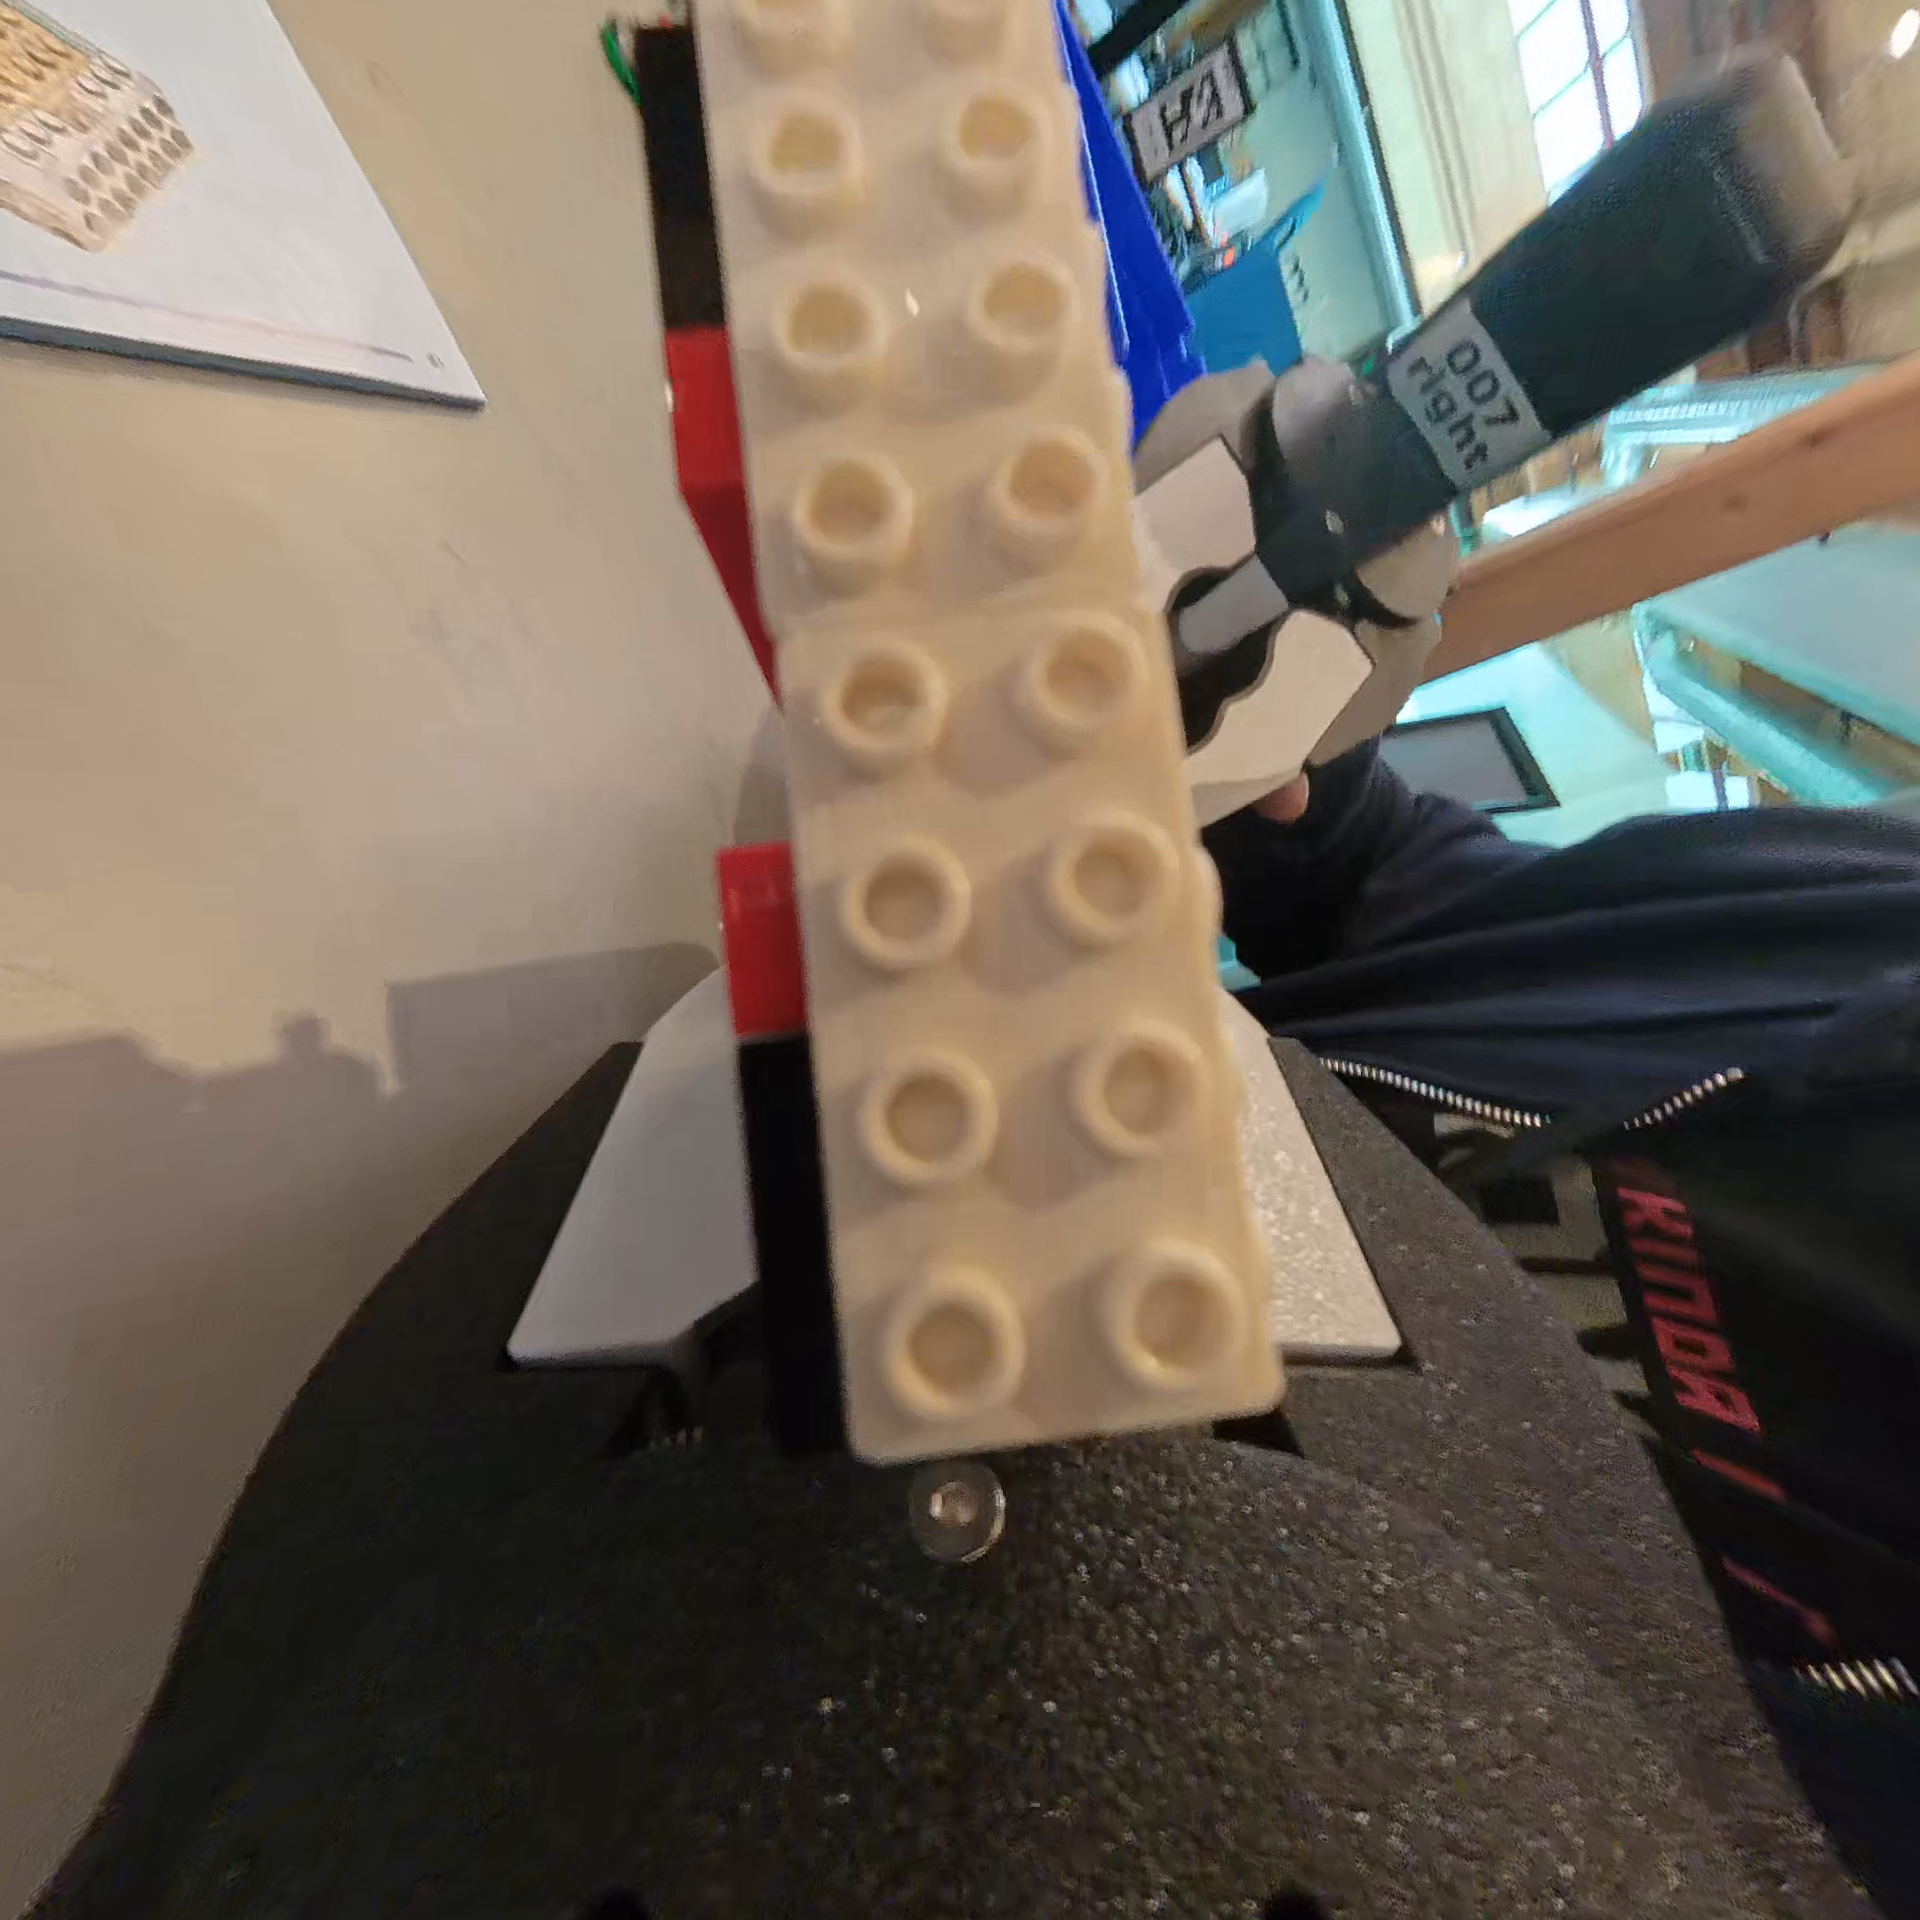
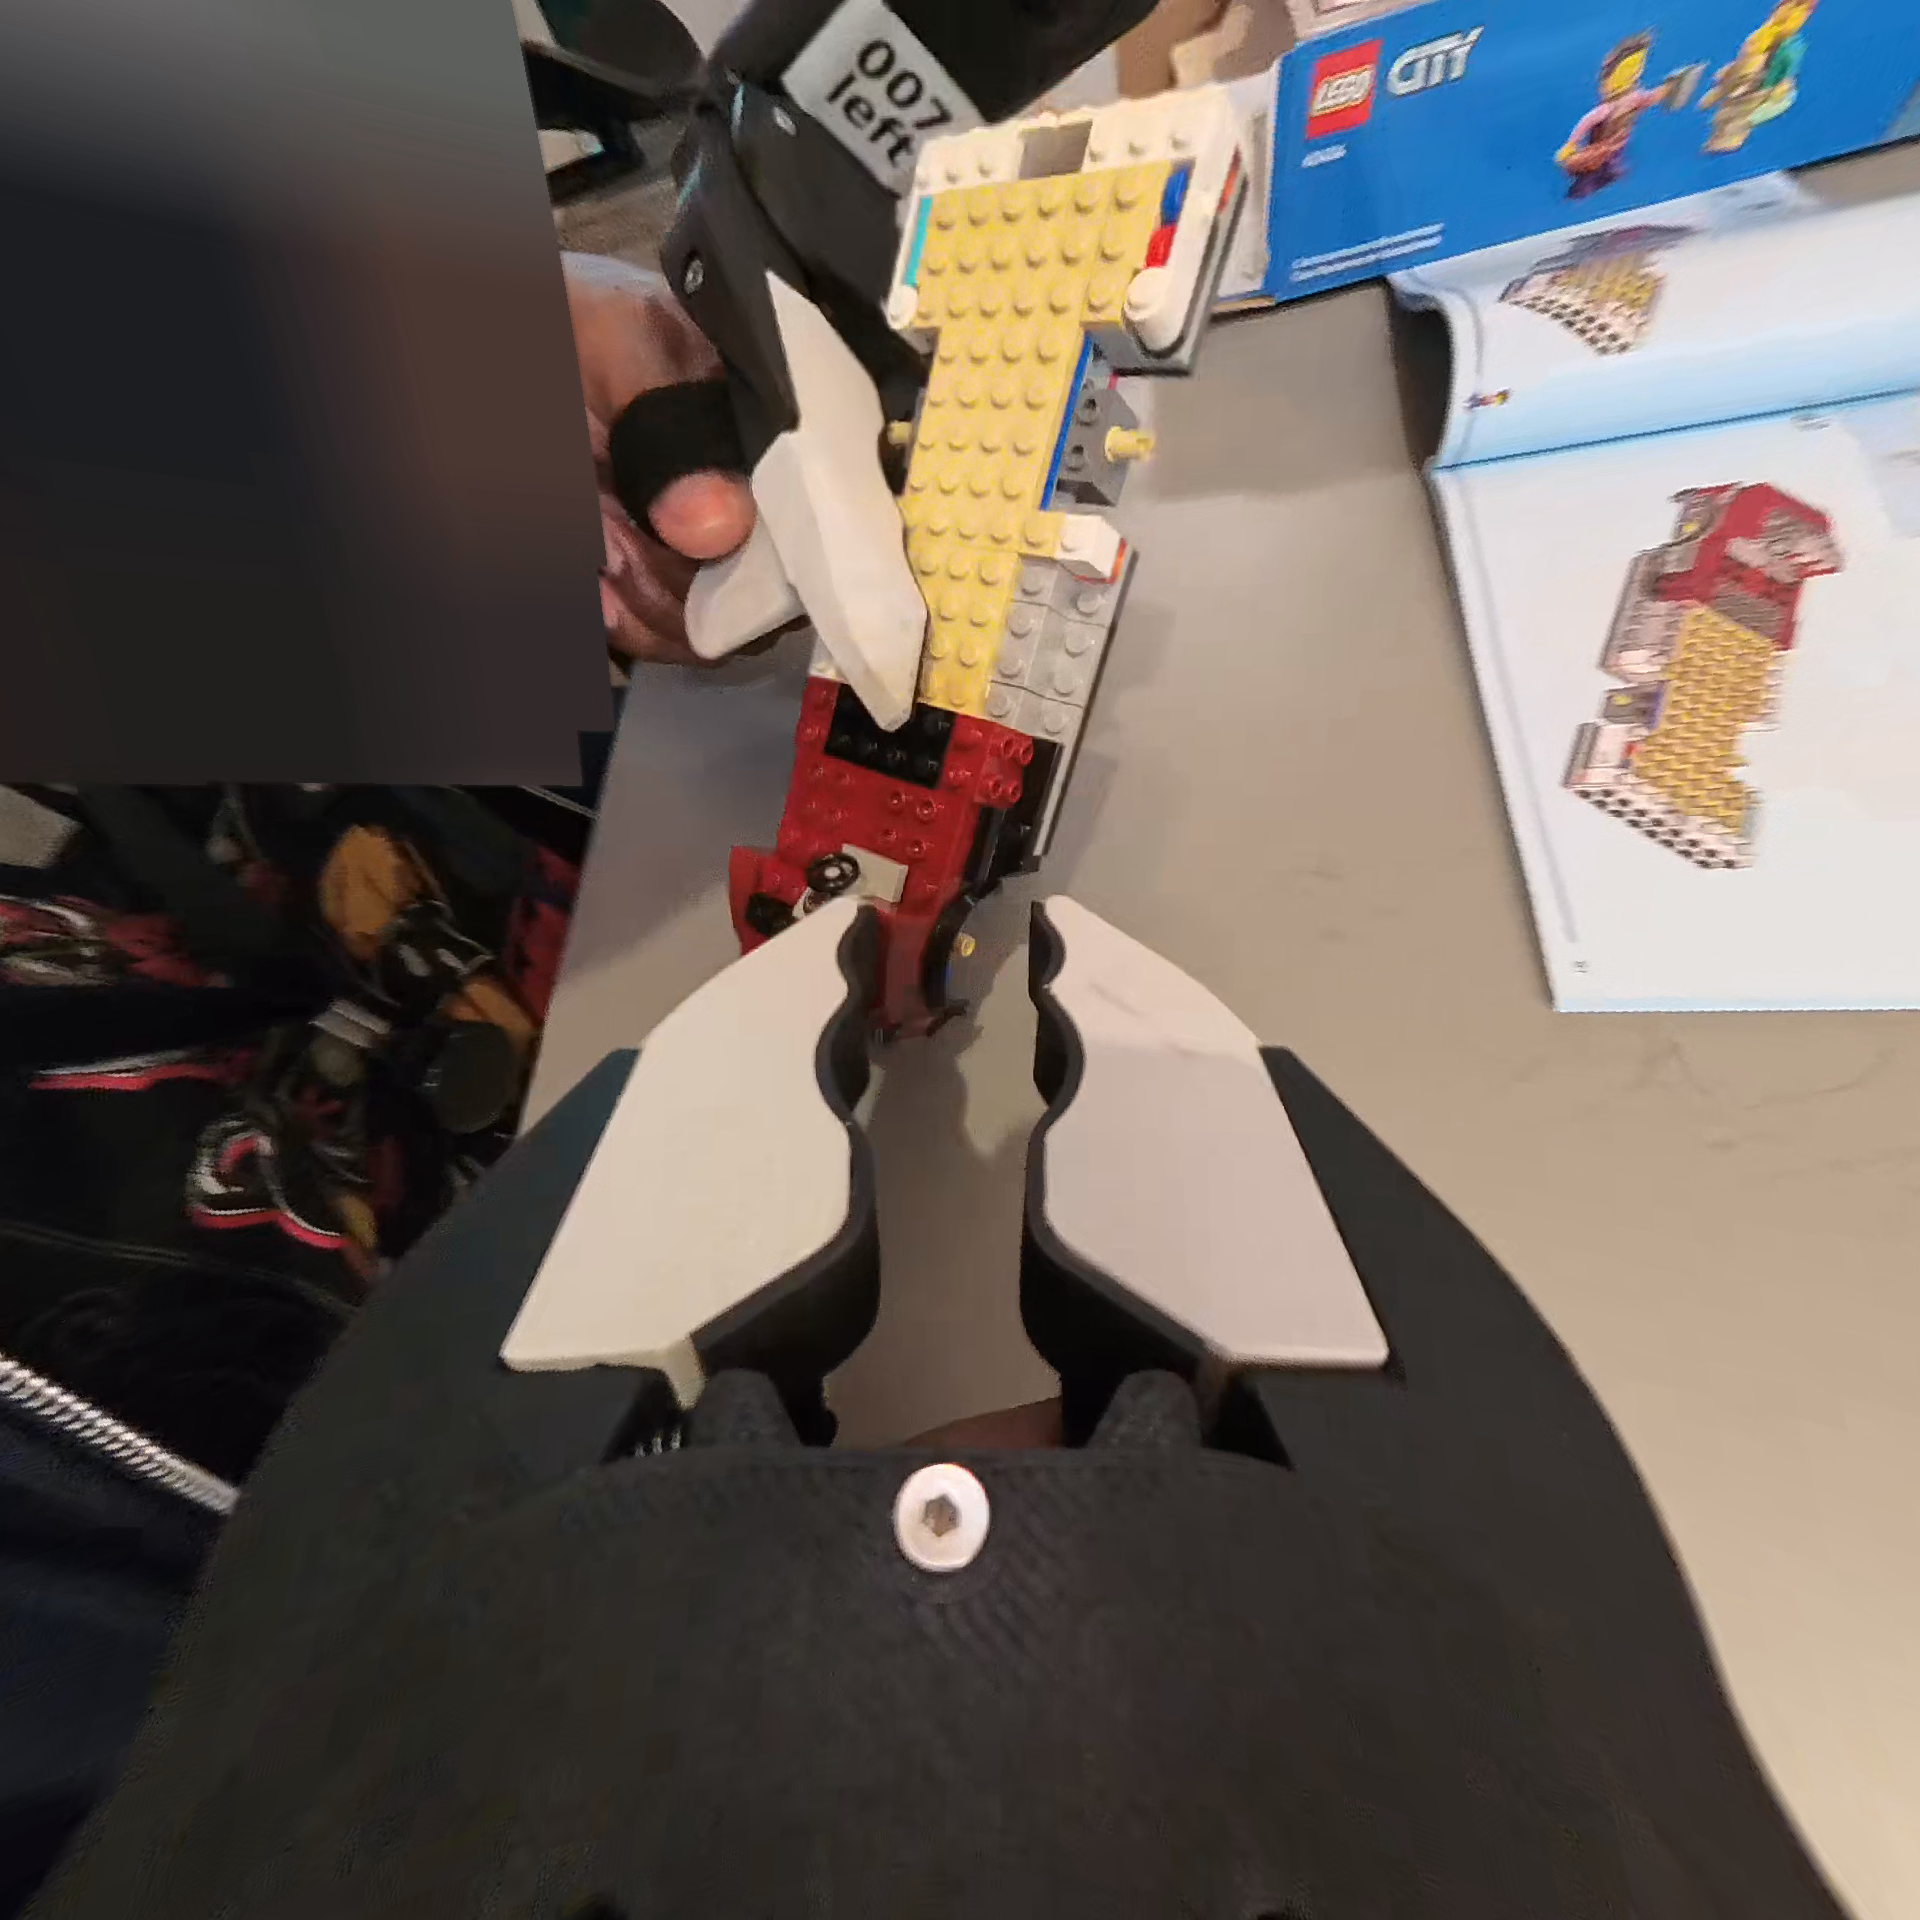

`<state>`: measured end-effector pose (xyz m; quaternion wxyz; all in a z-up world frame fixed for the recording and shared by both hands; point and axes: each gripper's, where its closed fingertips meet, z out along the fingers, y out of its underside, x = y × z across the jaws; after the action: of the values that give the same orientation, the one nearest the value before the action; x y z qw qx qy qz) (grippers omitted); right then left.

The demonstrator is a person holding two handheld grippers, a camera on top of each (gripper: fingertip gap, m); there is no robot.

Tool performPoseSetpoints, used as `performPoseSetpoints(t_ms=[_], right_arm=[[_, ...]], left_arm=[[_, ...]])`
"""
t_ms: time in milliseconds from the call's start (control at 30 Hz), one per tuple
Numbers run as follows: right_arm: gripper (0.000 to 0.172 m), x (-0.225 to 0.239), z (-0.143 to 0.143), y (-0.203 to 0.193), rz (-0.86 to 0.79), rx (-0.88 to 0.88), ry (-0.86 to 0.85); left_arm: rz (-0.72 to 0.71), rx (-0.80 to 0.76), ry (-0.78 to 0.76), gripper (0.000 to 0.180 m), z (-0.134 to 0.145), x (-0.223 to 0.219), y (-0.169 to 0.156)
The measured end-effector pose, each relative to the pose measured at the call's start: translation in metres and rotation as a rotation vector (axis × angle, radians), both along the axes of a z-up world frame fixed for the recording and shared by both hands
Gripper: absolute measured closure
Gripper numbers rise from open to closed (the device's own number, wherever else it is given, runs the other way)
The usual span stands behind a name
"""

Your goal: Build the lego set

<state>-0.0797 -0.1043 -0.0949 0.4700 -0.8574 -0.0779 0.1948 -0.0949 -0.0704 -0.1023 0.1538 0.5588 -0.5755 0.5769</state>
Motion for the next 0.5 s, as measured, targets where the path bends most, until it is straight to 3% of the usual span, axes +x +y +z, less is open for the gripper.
performPoseSetpoints(t_ms=[233,500], right_arm=[[0.142,-0.032,-0.008,0.006,0.089,-0.073,0.259],[0.13,-0.048,-0.017,0.008,0.106,-0.116,0.412]], left_arm=[[-0.195,0.054,0.052,0.151,0.003,-0.023,-0.003],[-0.297,0.053,0.017,0.152,0.004,-0.033,-0.006]])
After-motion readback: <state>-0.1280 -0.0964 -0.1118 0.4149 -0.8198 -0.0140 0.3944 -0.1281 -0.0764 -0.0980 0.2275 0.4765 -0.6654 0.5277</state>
